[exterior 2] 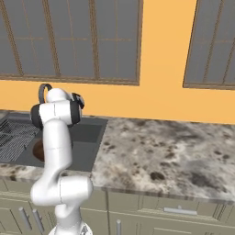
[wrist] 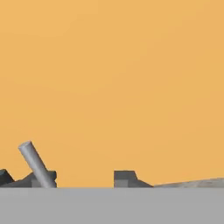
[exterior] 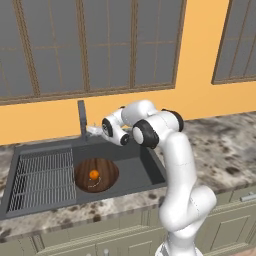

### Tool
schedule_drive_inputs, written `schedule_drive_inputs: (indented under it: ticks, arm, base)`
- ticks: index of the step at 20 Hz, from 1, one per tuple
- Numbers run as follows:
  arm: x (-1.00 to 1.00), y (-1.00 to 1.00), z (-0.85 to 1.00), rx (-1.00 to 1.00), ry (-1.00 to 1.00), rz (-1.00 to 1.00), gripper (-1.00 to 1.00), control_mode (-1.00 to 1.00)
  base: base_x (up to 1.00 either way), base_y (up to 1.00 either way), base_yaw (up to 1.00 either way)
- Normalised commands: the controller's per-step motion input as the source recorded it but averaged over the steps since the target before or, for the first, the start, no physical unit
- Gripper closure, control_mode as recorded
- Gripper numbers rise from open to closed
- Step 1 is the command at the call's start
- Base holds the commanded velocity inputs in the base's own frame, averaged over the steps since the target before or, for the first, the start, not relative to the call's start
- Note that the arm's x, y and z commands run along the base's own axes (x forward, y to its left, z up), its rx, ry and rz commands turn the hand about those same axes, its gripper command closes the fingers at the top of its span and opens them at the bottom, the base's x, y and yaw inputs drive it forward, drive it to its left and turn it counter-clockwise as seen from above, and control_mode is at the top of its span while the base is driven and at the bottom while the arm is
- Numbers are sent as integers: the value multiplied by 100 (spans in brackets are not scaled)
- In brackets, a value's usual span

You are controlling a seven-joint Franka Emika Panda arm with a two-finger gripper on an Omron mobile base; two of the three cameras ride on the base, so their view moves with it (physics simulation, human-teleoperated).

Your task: Pick the tangerine from the cabinet and place it in the bowl. Then pick the bowl and place it in the sink. Then turn on the sink facuet.

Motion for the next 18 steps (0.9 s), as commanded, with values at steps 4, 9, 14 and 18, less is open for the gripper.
schedule_drive_inputs:
  ticks: [4, 9, 14, 18]
  arm:
    - [0, -100, 0, 30, 18, -7, 100, -100]
    - [0, -90, 0, 26, 13, -7, 100, -100]
    - [0, -77, 0, 22, 9, -7, 100, -100]
    - [0, -26, 0, 11, 2, -2, 100, -100]
  base:
    - [0, 0, 0]
    - [0, 0, 0]
    - [0, 0, 0]
    - [0, 0, 0]
